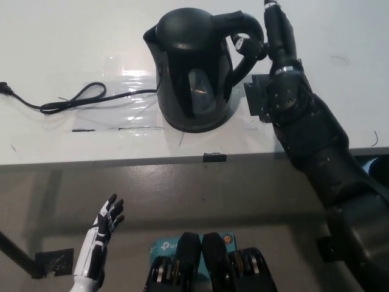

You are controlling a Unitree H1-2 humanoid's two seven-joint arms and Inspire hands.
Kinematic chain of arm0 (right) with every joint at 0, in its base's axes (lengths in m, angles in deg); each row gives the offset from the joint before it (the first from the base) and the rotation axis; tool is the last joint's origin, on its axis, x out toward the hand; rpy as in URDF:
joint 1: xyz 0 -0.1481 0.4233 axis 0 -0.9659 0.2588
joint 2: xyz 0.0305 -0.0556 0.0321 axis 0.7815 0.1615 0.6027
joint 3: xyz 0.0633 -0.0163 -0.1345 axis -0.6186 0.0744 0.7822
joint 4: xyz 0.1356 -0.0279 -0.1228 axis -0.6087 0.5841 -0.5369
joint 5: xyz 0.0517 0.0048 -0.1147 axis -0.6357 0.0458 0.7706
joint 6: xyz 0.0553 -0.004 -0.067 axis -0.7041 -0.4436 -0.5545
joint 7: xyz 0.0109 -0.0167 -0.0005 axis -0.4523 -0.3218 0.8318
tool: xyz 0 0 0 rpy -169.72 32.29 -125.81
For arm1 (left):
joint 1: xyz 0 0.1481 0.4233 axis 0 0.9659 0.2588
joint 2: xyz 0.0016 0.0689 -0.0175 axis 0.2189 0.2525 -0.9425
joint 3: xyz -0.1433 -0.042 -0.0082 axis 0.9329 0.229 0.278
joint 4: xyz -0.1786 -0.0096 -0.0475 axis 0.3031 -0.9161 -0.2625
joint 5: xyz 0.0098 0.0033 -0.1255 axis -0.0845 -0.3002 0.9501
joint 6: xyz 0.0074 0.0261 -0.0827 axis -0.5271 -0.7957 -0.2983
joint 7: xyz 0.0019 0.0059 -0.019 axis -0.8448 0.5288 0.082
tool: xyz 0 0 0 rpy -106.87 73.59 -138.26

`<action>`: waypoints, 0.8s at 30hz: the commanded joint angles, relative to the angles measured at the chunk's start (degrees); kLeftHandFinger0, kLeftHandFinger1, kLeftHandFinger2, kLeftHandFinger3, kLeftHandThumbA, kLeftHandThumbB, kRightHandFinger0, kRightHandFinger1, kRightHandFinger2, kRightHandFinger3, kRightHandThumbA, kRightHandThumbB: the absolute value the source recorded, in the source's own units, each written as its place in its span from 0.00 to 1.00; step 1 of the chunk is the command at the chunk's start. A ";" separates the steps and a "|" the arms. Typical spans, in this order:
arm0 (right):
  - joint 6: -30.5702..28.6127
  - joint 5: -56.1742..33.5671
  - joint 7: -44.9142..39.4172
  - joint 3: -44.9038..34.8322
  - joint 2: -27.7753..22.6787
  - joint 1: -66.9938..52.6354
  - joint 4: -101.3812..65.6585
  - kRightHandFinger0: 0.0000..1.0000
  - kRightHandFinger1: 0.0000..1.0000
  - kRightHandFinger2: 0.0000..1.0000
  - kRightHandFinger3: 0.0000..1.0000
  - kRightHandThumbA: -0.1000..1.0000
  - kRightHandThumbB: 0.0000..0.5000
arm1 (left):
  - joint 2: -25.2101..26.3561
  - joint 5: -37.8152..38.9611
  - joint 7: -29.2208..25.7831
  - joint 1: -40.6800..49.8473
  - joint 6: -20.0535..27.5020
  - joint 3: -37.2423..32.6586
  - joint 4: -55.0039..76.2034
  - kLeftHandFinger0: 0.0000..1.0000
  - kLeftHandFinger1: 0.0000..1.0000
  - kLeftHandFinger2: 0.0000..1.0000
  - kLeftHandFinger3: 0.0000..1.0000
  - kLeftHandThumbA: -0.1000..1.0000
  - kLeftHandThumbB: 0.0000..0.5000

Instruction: Use the right hand to grab the handle of the kettle from the base and place it on the right side

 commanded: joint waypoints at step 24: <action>-8.75 -0.14 14.43 6.75 -0.09 9.15 12.02 0.00 0.36 0.75 0.75 0.00 0.24 | 0.93 0.56 1.51 -1.66 0.45 -0.02 2.87 1.00 1.00 1.00 1.00 1.00 1.00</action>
